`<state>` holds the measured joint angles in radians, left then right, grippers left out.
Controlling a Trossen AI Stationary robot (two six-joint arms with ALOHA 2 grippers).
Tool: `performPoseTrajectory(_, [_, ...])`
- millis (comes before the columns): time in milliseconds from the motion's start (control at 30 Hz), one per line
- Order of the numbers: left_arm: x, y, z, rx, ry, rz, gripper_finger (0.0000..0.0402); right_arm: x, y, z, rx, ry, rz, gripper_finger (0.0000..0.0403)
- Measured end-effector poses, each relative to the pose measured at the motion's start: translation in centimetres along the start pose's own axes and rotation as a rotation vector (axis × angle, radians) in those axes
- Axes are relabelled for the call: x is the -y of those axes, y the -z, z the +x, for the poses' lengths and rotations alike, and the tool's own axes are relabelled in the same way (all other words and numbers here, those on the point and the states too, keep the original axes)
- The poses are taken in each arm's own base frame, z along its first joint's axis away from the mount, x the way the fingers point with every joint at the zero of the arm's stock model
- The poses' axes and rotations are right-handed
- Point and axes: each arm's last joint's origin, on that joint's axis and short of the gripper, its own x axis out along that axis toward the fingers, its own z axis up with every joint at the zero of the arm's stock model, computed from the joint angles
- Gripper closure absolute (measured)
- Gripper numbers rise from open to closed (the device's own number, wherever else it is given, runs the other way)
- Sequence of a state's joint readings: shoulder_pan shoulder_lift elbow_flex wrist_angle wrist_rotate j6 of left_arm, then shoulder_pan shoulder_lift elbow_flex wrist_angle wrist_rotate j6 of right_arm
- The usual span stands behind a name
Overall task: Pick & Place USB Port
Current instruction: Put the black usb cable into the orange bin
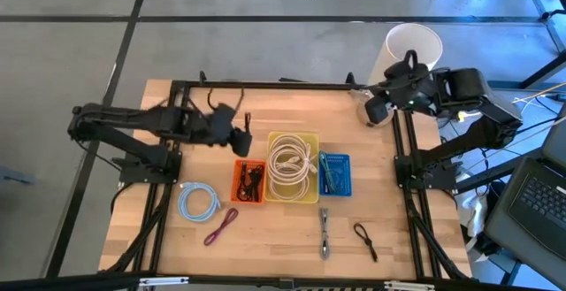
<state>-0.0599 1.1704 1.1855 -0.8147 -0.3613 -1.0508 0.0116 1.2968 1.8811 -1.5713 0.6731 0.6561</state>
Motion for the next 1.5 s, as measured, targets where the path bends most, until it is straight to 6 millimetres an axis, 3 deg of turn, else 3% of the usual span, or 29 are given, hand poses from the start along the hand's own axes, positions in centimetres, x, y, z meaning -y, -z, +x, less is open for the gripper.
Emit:
performPoseTrajectory(367, [1.7, 7.1, 4.6, -0.134, -0.149, -0.186, 0.0381, -1.0, 1.3, 2.1, -0.065, 0.055, -0.188, 0.0263])
performPoseTrajectory(800, [1.7, 12.5, 11.4, -0.367, -0.371, -0.09, 0.0381, -0.6, 2.1, 2.3, -0.079, 0.063, -0.218, 0.0263])
performPoseTrajectory(1133, [0.8, 13.0, 14.7, -0.432, -0.435, -0.035, 0.0382, 0.4, 2.2, 1.3, -0.053, 0.047, -0.143, 0.0263])
performPoseTrajectory(1500, [0.3, 12.0, 15.5, -0.425, -0.434, -0.01, 0.0374, 0.6, 2.2, 1.2, -0.048, 0.044, -0.142, 0.0263])
